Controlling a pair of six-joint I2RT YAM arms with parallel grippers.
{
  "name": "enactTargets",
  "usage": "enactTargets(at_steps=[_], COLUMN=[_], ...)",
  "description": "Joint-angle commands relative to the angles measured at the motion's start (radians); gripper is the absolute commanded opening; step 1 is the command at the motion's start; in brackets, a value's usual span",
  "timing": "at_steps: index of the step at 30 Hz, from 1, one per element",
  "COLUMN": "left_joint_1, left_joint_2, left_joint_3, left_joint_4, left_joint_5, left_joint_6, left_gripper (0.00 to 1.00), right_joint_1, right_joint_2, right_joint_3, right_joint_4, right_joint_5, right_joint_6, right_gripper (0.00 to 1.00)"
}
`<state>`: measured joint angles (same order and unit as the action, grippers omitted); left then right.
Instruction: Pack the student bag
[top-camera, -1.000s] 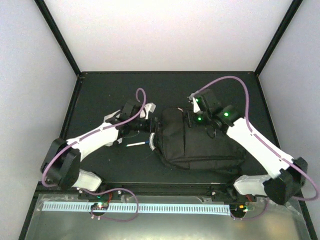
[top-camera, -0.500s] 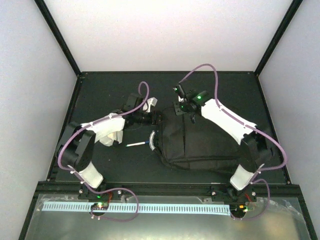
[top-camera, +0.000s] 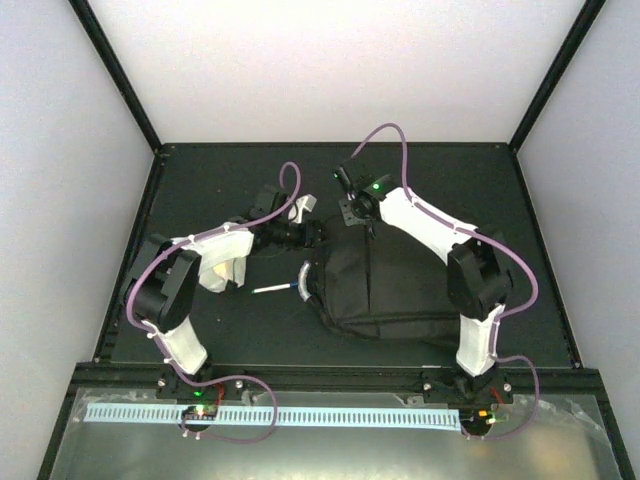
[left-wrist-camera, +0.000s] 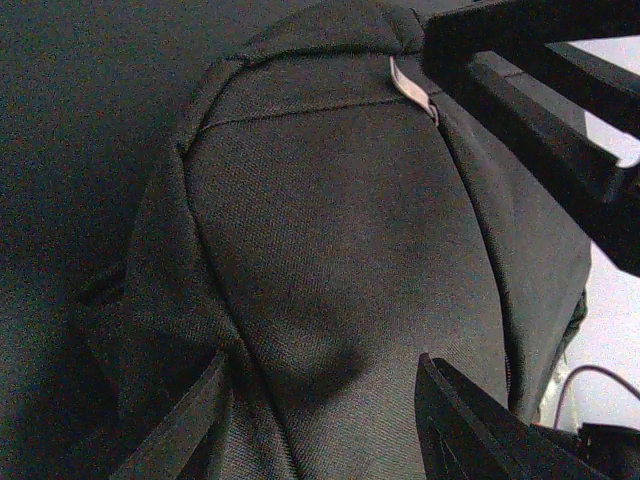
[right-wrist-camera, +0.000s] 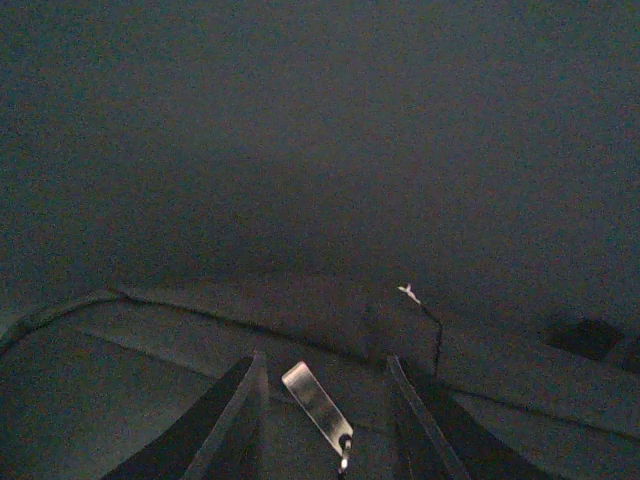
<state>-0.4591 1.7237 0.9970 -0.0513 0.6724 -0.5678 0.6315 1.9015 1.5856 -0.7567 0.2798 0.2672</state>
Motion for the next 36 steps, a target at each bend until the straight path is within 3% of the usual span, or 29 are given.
enactTargets(at_steps=[1,5,11,17,23,29,36], left_joint_1=[0.001,0.002,0.020,0.022,0.019,0.016,0.016], left_joint_2=[0.001,-0.021,-0.040,0.016,0.099,0.105,0.120], left_joint_3=[0.040,0.039,0.016,0.031,0.070,0.088,0.102], left_joint_4=[-0.008,-0.053,-0.070,-0.034,0.025,0.050,0.053], left_joint_5=[-0.004,-0.048,-0.092,-0.029,0.081,0.107,0.112], left_joint_6=[0.032,0.052,0.054,0.045,0.020,0.012,0.008], left_gripper=[0.52,0.55,0.68,0.67,0.49,0.25,0.04], right_joint_1=[-0.003,0.005,0.009,0.027,0.040,0.043,0.043], right_joint_2=[0.025,0.043,0.074,0.097,0.123,0.084,-0.033], right_joint_3=[0.033,0.037,0.040,0.042,0.060,0.036,-0.033], right_joint_4=[-0.006,-0.007,-0.017,-0.018,-0.038,-0.016,0.052], right_joint_5=[0.029,0.020,0.064,0.100,0.184,0.231,0.206], right_joint_6=[-0.020,-0.027,-0.030,-0.032,-0.028,-0.022,-0.016], right_gripper=[0.36,0.37,0.37,0.36,0.25,0.03,0.02])
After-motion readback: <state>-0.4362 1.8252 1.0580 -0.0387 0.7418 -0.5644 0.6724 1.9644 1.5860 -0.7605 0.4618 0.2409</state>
